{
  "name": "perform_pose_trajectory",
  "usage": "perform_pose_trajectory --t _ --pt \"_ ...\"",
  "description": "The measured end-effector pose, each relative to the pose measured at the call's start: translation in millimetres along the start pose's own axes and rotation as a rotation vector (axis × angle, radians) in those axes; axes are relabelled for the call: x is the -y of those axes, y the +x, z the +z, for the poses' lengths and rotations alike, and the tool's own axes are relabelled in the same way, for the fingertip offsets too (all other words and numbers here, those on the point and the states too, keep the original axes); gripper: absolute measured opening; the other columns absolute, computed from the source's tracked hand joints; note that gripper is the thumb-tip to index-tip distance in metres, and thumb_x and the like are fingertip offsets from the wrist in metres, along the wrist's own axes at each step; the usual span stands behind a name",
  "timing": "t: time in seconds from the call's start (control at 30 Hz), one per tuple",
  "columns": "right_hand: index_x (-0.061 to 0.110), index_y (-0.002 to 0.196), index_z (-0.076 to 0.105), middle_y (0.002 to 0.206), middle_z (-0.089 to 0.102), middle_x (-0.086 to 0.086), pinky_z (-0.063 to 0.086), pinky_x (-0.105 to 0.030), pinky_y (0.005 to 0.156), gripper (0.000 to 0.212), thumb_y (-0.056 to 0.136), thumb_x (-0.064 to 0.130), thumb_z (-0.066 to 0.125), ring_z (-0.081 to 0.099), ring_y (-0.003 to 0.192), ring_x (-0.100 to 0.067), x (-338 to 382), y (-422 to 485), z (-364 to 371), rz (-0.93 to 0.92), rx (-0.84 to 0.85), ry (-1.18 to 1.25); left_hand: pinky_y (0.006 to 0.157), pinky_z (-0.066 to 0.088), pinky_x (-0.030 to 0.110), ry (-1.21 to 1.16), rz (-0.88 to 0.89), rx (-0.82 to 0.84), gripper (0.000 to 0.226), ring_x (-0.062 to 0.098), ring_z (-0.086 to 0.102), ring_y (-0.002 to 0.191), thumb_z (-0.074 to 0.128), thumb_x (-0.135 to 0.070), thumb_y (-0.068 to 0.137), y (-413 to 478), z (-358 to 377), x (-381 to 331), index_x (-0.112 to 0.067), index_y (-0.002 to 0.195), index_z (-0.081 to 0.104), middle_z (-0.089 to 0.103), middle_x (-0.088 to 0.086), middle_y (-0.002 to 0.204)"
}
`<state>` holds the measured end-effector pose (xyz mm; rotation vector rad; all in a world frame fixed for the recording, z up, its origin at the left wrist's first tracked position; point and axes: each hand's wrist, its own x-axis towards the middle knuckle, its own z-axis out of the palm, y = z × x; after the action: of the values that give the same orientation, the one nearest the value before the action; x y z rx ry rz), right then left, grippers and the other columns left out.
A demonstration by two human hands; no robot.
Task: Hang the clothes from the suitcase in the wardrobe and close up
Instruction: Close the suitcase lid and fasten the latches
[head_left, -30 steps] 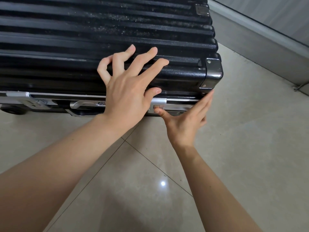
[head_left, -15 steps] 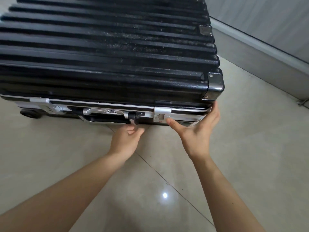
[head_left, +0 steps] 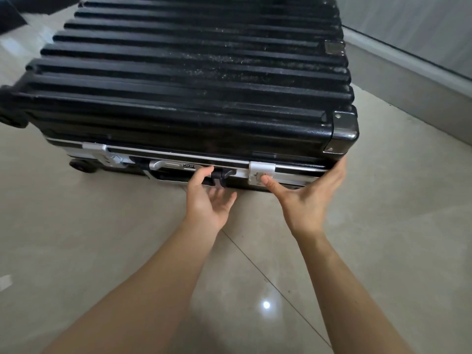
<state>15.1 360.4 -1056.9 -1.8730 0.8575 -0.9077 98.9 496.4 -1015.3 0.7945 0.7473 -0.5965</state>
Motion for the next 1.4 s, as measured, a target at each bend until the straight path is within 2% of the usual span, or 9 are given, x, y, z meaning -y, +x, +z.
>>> perform_pose_trajectory --t 0.1,0.27,0.63,0.9,1.03,1.13,1.2,1.3,1.4 --pt "0.004 0.153 0.013 0.155 0.020 -0.012 0.015 -0.023 0.114 0.138 0.051 0.049 0.093 0.019 0.145 -0.021 1 0 1 0.001 -0.003 0.008 0.099 0.047 0.049 0.016 -0.057 0.074 0.030 0.032 0.059 0.114 0.067 -0.012 0.083 5 -4 8 -0.004 0.106 0.051 0.055 0.012 0.113" --pt "0.003 0.153 0.010 0.155 0.020 -0.013 0.020 -0.034 0.116 0.142 0.048 0.053 0.092 0.019 0.145 -0.024 0 0 1 -0.008 0.013 -0.038 0.100 0.047 0.048 0.075 -0.134 0.183 0.045 0.028 0.061 0.112 0.069 -0.018 0.081 5 9 32 -0.002 0.121 0.055 0.061 0.016 0.115" --pt "0.011 0.154 0.006 0.155 0.018 -0.006 0.015 -0.037 0.108 0.145 0.046 0.061 0.089 0.019 0.144 -0.019 -4 -3 7 0.022 -0.008 -0.136 0.104 0.044 0.035 0.237 -0.051 0.159 0.025 0.012 0.064 0.105 0.061 -0.019 0.092 18 8 39 -0.013 0.117 0.065 0.073 0.002 0.101" --pt "0.000 0.151 0.011 0.150 0.027 -0.014 0.019 -0.036 0.104 0.145 0.050 0.085 0.070 0.029 0.136 -0.028 -1 -4 18 0.000 -0.053 -0.315 0.112 0.023 0.038 0.246 -0.105 0.161 0.020 0.009 0.061 0.108 0.061 -0.022 0.091 31 7 33 -0.016 0.108 0.068 0.074 -0.005 0.094" --pt "-0.004 0.149 0.016 0.145 0.032 -0.018 0.025 -0.047 0.107 0.147 0.048 0.091 0.065 0.032 0.133 -0.033 3 -3 21 -0.001 -0.084 -0.421 0.110 0.024 0.037 0.251 -0.086 0.162 0.019 0.009 0.062 0.107 0.062 -0.020 0.091 28 9 28 -0.015 0.108 0.068 0.074 -0.003 0.095" --pt "-0.004 0.149 0.014 0.147 0.031 -0.018 0.026 -0.051 0.108 0.145 0.049 0.088 0.066 0.030 0.136 -0.034 4 -1 21 -0.002 -0.069 -0.404 0.099 0.037 0.029 0.321 0.004 0.148 0.025 0.009 0.064 0.105 0.063 -0.022 0.092 24 9 28 -0.015 0.115 0.065 0.074 -0.002 0.102" --pt "-0.004 0.150 0.011 0.150 0.027 -0.019 0.024 -0.052 0.111 0.146 0.050 0.086 0.068 0.025 0.139 -0.035 5 -2 19 0.010 -0.039 -0.367 0.087 0.045 0.023 0.440 0.190 0.036 0.026 0.006 0.065 0.100 0.069 -0.025 0.088 19 6 32 -0.017 0.113 0.065 0.072 -0.005 0.102" --pt "-0.002 0.151 0.004 0.156 0.016 -0.019 0.016 -0.050 0.115 0.149 0.050 0.080 0.074 0.014 0.145 -0.034 9 -3 16 0.045 0.014 -0.302 0.071 0.047 0.007 0.534 0.468 -0.014 0.013 -0.011 0.065 0.084 0.071 -0.022 0.087 5 4 41 -0.027 0.099 0.070 0.070 -0.020 0.085" --pt "0.003 0.153 -0.003 0.160 0.007 -0.013 0.007 -0.044 0.116 0.148 0.052 0.058 0.089 0.006 0.148 -0.025 12 -2 11 0.072 0.067 -0.195 0.072 0.045 0.002 0.572 0.615 0.041 0.022 -0.015 0.063 0.087 0.066 -0.018 0.091 0 5 47 -0.018 0.112 0.070 0.069 -0.021 0.093"
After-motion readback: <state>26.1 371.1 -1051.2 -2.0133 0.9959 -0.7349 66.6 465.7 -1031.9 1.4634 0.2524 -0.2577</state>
